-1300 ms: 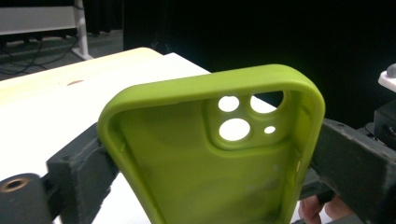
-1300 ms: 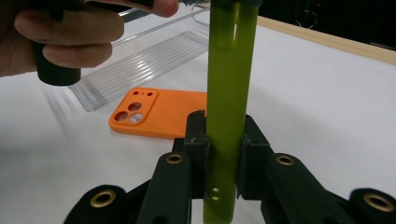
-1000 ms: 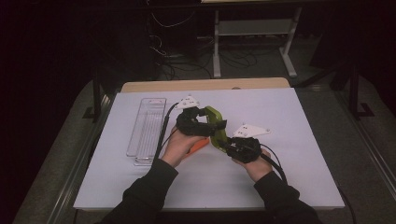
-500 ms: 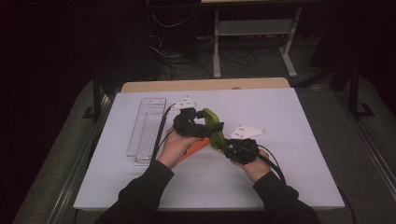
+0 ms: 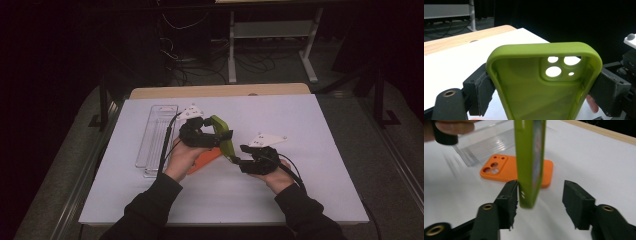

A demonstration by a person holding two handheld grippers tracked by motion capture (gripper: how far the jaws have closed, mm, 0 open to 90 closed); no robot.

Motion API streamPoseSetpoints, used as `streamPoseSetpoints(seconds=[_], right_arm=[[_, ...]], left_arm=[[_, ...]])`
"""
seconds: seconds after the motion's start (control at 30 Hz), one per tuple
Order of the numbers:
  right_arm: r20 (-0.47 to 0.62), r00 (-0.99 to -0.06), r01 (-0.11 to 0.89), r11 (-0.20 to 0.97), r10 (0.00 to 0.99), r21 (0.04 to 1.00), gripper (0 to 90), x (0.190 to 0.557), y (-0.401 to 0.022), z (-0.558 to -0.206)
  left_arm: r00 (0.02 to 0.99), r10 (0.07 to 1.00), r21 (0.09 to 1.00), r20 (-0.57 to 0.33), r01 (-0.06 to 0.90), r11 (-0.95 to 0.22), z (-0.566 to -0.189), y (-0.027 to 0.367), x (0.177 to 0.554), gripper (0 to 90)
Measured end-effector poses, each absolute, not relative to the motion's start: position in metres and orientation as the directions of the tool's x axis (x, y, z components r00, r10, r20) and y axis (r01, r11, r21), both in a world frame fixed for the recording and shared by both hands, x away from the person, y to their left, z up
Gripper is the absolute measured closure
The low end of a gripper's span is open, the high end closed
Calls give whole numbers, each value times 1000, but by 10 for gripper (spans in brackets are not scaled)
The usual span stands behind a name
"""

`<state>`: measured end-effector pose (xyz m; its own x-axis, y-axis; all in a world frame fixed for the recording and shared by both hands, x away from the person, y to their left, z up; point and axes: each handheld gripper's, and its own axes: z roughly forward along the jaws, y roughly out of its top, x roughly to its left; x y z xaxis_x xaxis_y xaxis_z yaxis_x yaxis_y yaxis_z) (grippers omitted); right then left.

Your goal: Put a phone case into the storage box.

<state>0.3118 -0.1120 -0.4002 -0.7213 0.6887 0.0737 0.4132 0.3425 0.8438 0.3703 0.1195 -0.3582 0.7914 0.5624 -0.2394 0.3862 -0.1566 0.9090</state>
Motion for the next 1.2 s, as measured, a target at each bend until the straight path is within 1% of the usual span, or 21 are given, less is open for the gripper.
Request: streamPoseSetpoints(seconds=[0.07,0.17,0.23,0.27,0.3,0.37,0.47,0.63,0.77,0.9,1.2], right_arm=[[76,-715,424,345,695,837,375,311,-117,-400],[71,-707,426,344,704,837,324,310,-124,-399],[82,-696,444,339,713,829,271,308,-130,-399],[85,-687,457,337,722,823,226,307,-136,-401],[85,-687,457,337,722,823,226,307,-136,-401],[86,-677,458,326,731,827,182,306,-141,-403],[82,-670,470,336,738,816,142,305,-148,-406],[60,-675,466,362,736,807,109,302,-158,-411],[58,-676,459,359,735,812,15,298,-169,-415],[65,-654,473,341,753,812,0,294,-179,-418],[56,-672,449,347,738,823,0,284,-191,-429]], left_arm=[[789,567,910,-236,385,-157,-358,121,370,153],[791,566,910,-233,382,-159,-357,122,370,153],[792,566,911,-230,380,-161,-357,122,369,153],[792,566,911,-230,380,-162,-357,122,369,153],[792,566,911,-228,379,-164,-357,122,369,153],[794,565,911,-225,378,-168,-357,123,369,153],[798,561,912,-221,372,-171,-356,122,368,153],[801,560,915,-213,364,-173,-353,124,367,153],[800,562,916,-210,362,-174,-351,126,367,153],[802,561,918,-207,357,-172,-351,127,368,153],[801,564,921,-200,349,-170,-349,128,367,154]])
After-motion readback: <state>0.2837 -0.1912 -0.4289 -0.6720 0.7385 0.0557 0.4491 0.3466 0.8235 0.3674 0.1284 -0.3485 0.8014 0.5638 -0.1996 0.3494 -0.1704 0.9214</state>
